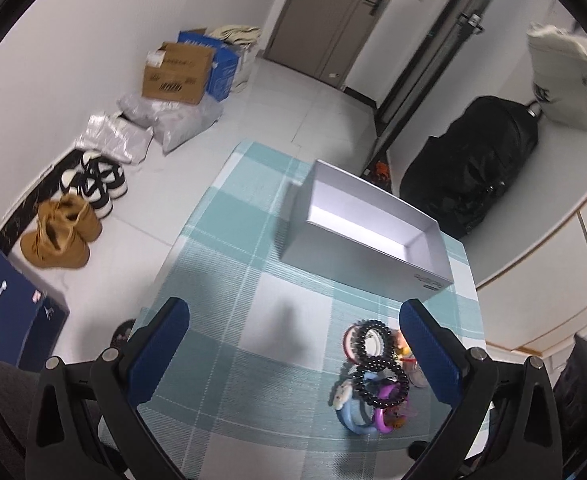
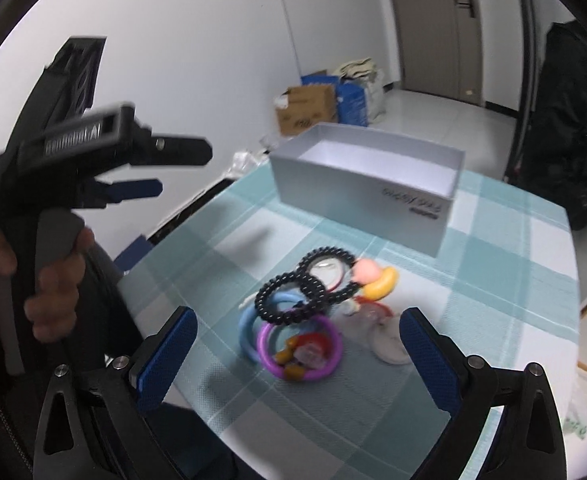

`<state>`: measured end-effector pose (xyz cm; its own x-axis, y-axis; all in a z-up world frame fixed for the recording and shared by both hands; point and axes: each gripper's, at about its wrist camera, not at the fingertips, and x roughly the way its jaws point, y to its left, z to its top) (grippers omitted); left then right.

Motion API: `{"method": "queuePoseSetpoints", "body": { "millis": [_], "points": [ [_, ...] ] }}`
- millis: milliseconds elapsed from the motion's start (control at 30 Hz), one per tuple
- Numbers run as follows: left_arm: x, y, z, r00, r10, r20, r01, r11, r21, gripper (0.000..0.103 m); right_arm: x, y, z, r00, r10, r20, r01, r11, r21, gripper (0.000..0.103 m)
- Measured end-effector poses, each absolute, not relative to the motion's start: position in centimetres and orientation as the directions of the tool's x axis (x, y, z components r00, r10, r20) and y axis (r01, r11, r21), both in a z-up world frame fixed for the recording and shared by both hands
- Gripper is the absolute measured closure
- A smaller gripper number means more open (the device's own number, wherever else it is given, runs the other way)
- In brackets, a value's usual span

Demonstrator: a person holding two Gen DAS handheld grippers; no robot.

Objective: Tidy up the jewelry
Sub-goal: 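Lower the right gripper onto the black beaded bracelet and close it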

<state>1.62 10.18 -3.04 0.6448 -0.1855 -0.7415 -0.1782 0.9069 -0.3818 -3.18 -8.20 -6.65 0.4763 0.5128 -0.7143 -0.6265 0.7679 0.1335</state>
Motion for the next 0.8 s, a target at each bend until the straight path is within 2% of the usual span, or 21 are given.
{"method": "queuePoseSetpoints", "body": {
  "millis": [167, 400, 467, 533, 600, 800],
  "points": [
    [1.8, 10.4, -3.3, 0.628, -0.196, -0.753, -0.189, 0.9, -0.392, 0.001, -1.9, -7.3, -7.4, 0.482, 0.523, -0.703, -0.631, 0.764, 0.136, 0.009],
    [1.8, 10.6, -3.9, 0.608, -0.2, -0.769, -0.172, 0.912, -0.373, 0.001, -0.6, -5.3, -8.4, 0.449, 0.523, -0.724, -0.65, 0.748, 0.138, 0.027],
    [1.9, 11.0, -4.2, 0.6, -0.207, -0.773, -0.177, 0.908, -0.381, 0.001, -0.6, -4.9, -8.7, 0.441, 0.521, -0.73, -0.657, 0.742, 0.133, 0.029],
    [2.0, 11.3, -4.5, 0.588, -0.216, -0.779, -0.186, 0.901, -0.391, 0.001, -0.5, -4.3, -9.1, 0.451, 0.492, -0.745, -0.663, 0.743, 0.09, 0.045],
    [2.0, 11.6, -4.8, 0.578, -0.226, -0.784, -0.197, 0.894, -0.403, 0.001, -0.3, -3.9, -9.5, 0.441, 0.479, -0.759, -0.666, 0.741, 0.08, 0.054],
    [1.9, 11.6, -5.1, 0.563, -0.22, -0.797, -0.214, 0.892, -0.397, 0.001, 0.3, -3.8, -9.5, 0.428, 0.493, -0.758, -0.666, 0.738, 0.104, 0.061]
  ]
}}
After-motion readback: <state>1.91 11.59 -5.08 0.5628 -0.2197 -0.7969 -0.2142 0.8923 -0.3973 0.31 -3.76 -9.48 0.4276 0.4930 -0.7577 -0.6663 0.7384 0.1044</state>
